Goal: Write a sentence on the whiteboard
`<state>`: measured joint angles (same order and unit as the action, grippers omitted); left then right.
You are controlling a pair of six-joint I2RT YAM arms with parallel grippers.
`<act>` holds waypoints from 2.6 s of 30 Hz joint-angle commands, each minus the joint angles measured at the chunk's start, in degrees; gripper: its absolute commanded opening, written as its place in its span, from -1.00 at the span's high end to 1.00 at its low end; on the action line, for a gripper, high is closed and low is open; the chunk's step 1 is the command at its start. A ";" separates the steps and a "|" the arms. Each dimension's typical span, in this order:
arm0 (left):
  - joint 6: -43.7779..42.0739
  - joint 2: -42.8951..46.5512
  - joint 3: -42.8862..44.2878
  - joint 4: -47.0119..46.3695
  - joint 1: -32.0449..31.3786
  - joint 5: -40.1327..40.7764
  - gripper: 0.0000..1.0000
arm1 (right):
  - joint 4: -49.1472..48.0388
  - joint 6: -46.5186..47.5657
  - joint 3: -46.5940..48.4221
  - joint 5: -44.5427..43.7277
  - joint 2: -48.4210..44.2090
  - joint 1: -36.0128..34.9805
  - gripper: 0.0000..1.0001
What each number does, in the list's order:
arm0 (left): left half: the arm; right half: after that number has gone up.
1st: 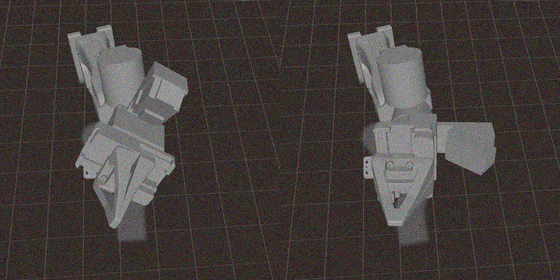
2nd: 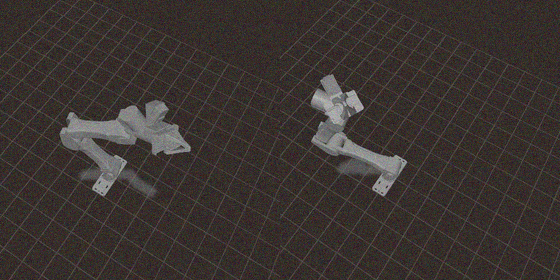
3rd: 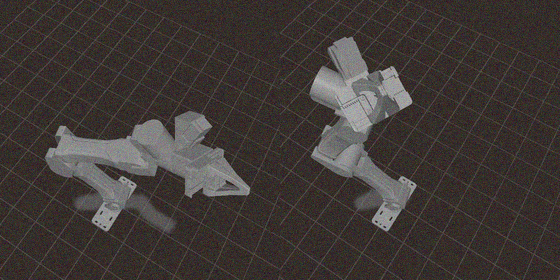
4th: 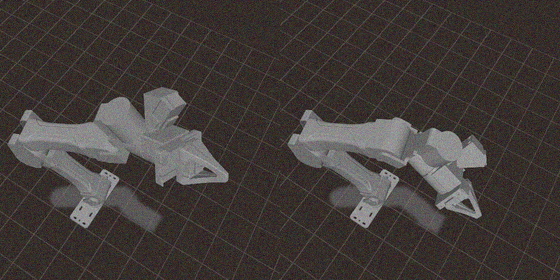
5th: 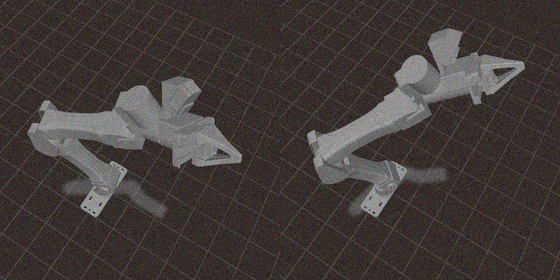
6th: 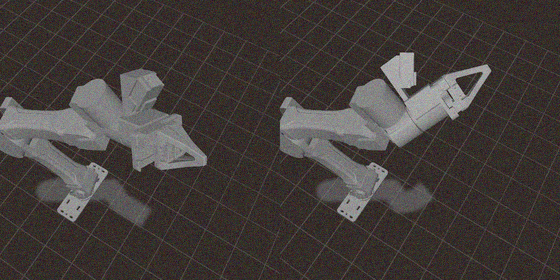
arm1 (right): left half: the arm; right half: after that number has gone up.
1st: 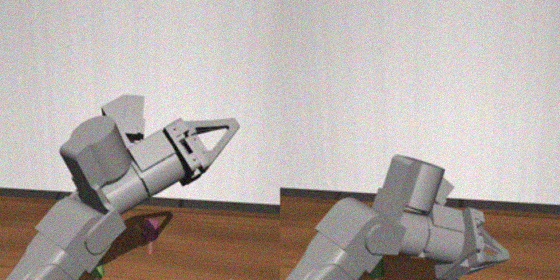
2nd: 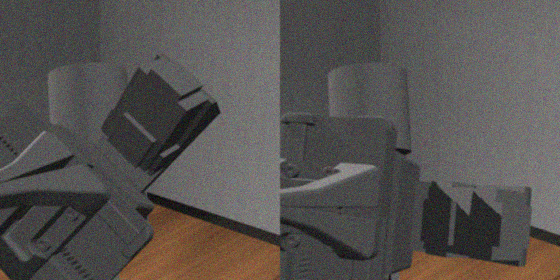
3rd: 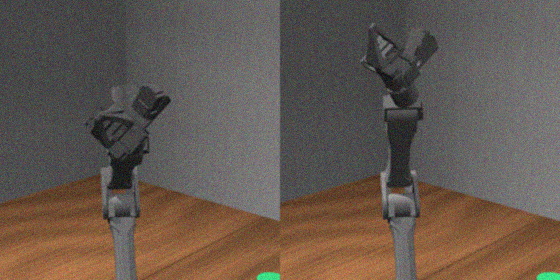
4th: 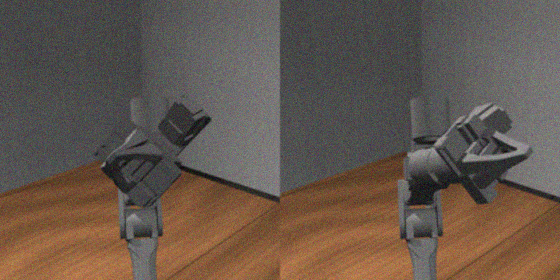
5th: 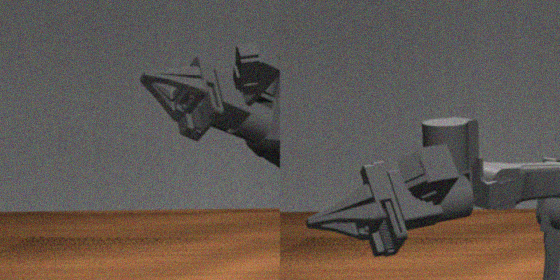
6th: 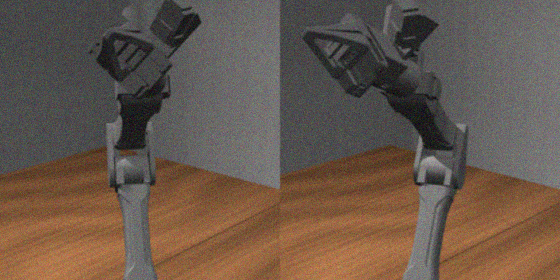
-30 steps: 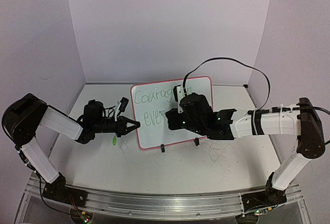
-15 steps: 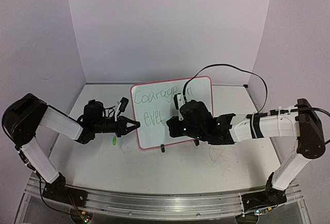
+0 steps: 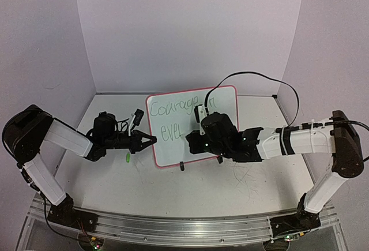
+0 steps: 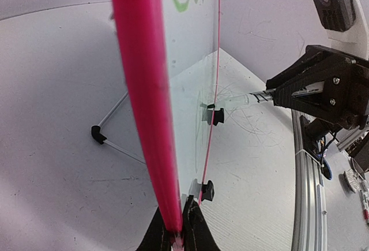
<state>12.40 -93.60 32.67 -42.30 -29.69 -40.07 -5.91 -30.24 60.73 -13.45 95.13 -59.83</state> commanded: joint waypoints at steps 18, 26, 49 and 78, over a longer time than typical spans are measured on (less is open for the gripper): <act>-3.79 2.09 1.85 0.92 0.34 5.49 1.00 | 0.41 -0.74 0.58 -0.85 0.28 -0.10 1.00; -3.79 1.89 2.15 1.02 0.34 5.27 1.00 | 0.02 2.66 6.04 -3.85 1.02 0.36 1.00; -3.88 1.74 2.20 1.09 0.34 4.90 1.00 | 0.17 2.11 3.88 -2.55 0.03 1.15 1.00; -3.84 1.95 2.23 1.26 0.34 4.91 1.00 | -0.33 2.96 5.06 -9.43 -1.31 1.45 1.00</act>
<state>12.21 -93.38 32.69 -41.77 -29.69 -39.83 -5.17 -28.29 63.68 -16.33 95.24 -59.29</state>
